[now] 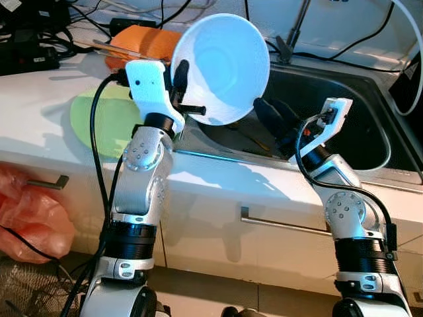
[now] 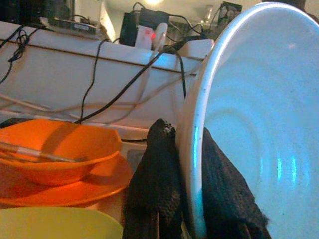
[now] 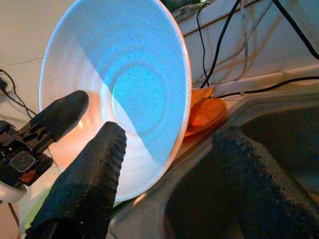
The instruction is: Kitchen organization
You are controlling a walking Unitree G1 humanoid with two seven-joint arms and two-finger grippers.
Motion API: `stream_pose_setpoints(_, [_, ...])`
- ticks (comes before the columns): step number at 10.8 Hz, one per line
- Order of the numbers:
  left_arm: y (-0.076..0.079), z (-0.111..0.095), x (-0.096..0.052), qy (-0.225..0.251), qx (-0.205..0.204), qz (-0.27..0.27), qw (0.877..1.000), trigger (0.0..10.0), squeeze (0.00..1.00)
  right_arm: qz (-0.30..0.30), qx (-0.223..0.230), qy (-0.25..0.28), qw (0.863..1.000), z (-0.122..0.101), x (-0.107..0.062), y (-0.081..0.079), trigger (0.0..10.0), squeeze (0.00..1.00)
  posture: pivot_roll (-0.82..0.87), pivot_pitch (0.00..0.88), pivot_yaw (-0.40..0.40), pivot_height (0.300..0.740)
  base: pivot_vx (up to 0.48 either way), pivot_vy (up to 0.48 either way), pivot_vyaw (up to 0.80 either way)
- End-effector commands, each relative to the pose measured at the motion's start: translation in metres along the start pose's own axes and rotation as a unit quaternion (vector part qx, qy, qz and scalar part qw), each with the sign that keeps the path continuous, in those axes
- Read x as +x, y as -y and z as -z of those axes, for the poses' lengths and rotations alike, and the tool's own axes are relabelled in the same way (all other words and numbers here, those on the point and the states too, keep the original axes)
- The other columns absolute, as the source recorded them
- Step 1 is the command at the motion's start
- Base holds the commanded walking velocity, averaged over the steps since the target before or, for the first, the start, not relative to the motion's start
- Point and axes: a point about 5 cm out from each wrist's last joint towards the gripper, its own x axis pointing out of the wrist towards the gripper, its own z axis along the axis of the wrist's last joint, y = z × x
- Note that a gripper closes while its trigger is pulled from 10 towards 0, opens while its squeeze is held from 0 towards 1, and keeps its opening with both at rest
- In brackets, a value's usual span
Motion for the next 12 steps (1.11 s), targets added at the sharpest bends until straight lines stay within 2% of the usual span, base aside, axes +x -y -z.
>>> stream_pose_setpoints(1, [0.007, -0.001, 0.000, 0.006, -0.001, 0.016, 1.000, 10.0, 0.00, -0.004, 0.000, -0.007, 1.000, 0.001, -0.002, -0.001, 10.0, 0.00, 0.12, 0.104, -0.076, 0.740, 0.000, 0.000, 0.00])
stream_pose_setpoints(8, [0.016, -0.001, -0.001, 0.008, -0.020, 0.046, 0.999, 10.0, 0.00, 0.007, 0.007, -0.013, 1.000, 0.010, 0.004, -0.005, 10.0, 0.00, 0.12, 0.103, -0.079, 0.740, 0.000, 0.000, 0.00])
stream_pose_setpoints(12, [0.020, 0.002, -0.002, 0.000, -0.021, 0.061, 0.998, 10.0, 0.00, 0.038, 0.002, -0.013, 0.999, 0.015, 0.009, -0.002, 10.0, 0.00, 0.12, 0.098, -0.078, 0.740, 0.000, 0.000, 0.00])
